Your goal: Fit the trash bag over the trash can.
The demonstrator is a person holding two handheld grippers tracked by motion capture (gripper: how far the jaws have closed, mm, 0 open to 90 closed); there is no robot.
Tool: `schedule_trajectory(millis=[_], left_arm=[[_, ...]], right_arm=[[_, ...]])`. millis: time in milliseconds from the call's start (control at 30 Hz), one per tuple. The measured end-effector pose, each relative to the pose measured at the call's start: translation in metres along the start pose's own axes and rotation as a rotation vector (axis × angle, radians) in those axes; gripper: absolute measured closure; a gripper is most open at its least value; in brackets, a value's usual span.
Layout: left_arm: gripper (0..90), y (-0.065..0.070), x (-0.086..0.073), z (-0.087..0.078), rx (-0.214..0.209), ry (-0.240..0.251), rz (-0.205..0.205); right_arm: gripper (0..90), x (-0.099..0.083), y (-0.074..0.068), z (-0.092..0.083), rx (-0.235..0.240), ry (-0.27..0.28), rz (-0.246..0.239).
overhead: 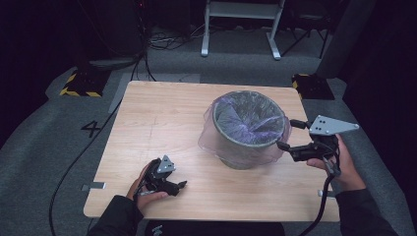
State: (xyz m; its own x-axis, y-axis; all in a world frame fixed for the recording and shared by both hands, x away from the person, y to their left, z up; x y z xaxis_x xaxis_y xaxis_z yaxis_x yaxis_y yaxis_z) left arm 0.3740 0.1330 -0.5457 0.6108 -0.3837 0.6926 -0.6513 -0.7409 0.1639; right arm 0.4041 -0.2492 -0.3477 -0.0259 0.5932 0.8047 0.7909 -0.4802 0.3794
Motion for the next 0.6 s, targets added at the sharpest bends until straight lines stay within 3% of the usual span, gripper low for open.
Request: schedule_trajectory(millis=[600], left_arm=[[15.2, 0.000, 0.000, 0.000, 0.001, 0.000, -0.001]], right_arm=[[16.9, -0.037, -0.015, 0.005, 0.017, -0.068, 0.019]])
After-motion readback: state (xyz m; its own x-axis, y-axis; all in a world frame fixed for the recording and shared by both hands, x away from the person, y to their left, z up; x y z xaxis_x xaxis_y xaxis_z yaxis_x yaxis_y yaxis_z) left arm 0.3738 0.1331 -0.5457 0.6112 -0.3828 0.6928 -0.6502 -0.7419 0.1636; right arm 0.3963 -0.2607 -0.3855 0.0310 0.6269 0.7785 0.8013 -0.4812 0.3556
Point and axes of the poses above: each handheld gripper's, and its own axes: z roughly forward along the jaws, x roughly out of its top, y roughly to its right, the point moved 6 cm from there along z, roughly forward along the jaws, and after that the axes turned 13 degrees about -z, right-handed, at the moved point
